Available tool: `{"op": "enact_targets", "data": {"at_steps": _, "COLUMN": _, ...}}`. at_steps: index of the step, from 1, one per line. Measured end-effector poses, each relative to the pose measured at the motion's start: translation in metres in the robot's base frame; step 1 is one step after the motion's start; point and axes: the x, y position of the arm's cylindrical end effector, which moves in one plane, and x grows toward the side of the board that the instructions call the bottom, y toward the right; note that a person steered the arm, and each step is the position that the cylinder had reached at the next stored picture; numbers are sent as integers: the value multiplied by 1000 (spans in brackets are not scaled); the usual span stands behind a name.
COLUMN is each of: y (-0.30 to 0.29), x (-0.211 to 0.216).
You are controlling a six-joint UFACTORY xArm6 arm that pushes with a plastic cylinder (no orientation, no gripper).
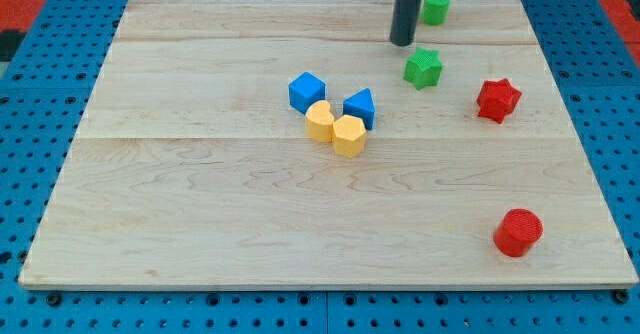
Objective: Move green blocks near to the red star
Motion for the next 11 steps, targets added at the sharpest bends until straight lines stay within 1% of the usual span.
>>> {"op": "enact_targets", "data": {"at_steps": 1, "y": 20, "x": 34}}
{"op": "enact_targets", "data": {"at_steps": 2, "y": 62, "x": 55}}
{"op": "enact_targets", "data": {"at_steps": 3, "y": 73, "x": 65}}
{"op": "enact_targets", "data": {"at_steps": 4, "y": 66, "x": 41}}
{"op": "enact_targets", "data": {"at_steps": 5, "y": 112, "x": -9}}
{"op": "enact_targets", "data": {"at_steps": 6, "y": 129, "x": -66}}
{"op": "enact_targets", "data": {"at_steps": 7, "y": 95, "x": -92}}
{"op": "enact_targets", "data": {"at_steps": 9, "y": 21, "x": -92}}
{"op": "enact_targets", "data": {"at_steps": 10, "y": -9, "x": -84}}
{"op": "enact_targets", "data": {"at_steps": 11, "y": 2, "x": -58}}
